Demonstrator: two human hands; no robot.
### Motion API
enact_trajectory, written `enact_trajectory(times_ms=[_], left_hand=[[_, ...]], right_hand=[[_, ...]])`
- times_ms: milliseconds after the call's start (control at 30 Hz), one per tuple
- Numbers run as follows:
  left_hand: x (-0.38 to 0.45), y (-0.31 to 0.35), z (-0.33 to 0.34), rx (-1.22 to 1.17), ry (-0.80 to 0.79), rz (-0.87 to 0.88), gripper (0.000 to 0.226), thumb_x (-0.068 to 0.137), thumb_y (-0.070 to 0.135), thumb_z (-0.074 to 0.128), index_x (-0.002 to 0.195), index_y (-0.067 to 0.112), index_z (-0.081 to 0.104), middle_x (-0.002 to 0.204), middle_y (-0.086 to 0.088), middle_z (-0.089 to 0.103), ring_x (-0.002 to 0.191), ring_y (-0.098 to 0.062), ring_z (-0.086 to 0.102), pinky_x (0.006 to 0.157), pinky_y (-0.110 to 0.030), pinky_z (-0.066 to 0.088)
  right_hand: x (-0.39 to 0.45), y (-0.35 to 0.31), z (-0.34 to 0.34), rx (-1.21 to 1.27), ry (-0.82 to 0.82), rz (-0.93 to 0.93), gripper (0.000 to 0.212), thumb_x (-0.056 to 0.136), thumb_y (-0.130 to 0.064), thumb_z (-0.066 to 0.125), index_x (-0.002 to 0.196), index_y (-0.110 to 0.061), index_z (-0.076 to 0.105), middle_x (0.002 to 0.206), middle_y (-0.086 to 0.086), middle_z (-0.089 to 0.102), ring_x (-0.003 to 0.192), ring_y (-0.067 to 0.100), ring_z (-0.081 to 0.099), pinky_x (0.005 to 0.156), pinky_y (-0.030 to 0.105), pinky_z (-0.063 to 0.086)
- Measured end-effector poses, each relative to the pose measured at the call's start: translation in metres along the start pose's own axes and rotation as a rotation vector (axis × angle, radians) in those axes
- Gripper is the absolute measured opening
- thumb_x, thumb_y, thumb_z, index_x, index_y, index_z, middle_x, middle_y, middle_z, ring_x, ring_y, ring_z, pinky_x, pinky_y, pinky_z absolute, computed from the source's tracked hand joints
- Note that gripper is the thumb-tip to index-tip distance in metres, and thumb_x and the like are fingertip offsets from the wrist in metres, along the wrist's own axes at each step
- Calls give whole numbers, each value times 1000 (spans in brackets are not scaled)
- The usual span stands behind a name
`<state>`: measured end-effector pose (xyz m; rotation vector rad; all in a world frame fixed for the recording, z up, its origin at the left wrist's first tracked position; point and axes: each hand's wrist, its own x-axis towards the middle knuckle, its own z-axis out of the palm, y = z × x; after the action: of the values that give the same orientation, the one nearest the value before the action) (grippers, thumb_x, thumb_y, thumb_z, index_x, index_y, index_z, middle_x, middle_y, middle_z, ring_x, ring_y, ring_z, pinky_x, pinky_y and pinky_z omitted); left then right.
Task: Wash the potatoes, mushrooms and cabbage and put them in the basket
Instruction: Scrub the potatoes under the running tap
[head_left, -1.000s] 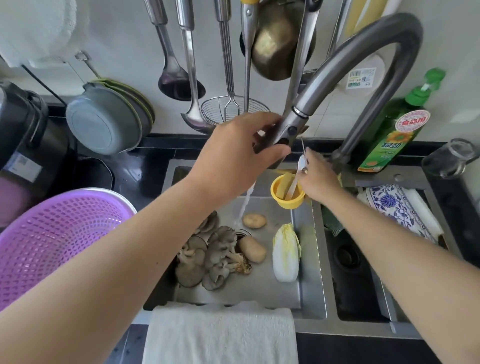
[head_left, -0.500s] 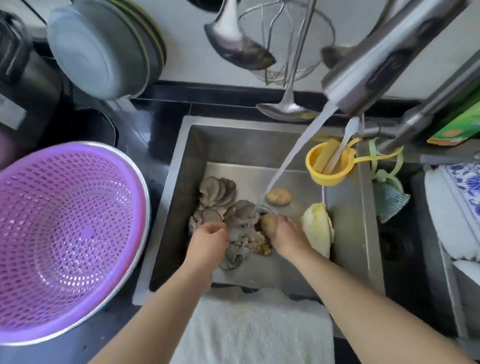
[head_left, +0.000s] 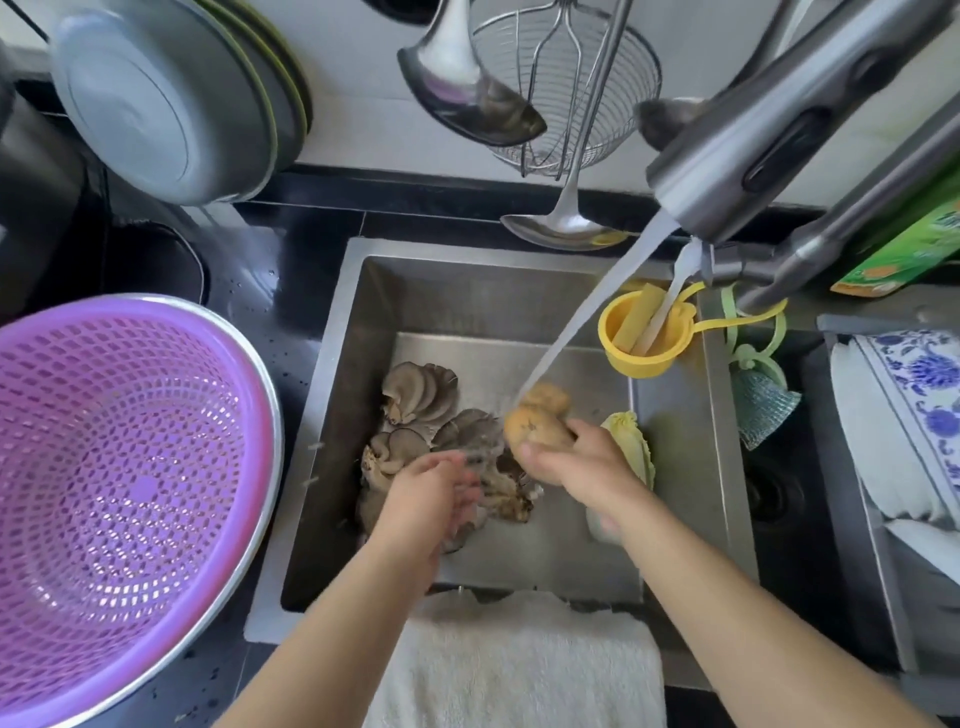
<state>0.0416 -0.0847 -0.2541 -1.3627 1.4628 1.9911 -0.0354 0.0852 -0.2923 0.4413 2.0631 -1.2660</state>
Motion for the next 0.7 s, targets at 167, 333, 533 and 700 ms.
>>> enact_trajectory(times_ms=[167,333,533,700], left_hand=[[24,18,43,-194,-98,-150,33,106,25,50,121,4,70,95,-13,67,75,-26,60,65,-35,55],[28,42,56,-268,-234,-227,41,102,37,55,130,11,69,115,-12,78,110,-32,71,88,-42,58],[19,57,61,-284,-166,-210,33,100,27,66,132,17,64,122,-11,69,105,-28,66,82,-46,60],[12,60,70,-219,-144,-156,30,102,16,64,131,9,57,111,-16,63,97,-30,64,91,-54,56]], right_hand=[[-7,-40,30,220,68,61,27,82,-35,82,92,-27,59,113,2,71,106,24,68,98,38,55],[-58,-78,22,3,69,2,13,92,-36,67,93,-27,58,113,2,69,108,24,67,92,37,57],[-170,-142,-86,526,349,-629,41,98,-24,67,138,-27,57,132,-14,67,119,-3,62,102,25,50],[-173,-193,-109,440,338,-916,30,99,-14,65,126,-3,58,114,4,74,108,8,70,94,26,53]])
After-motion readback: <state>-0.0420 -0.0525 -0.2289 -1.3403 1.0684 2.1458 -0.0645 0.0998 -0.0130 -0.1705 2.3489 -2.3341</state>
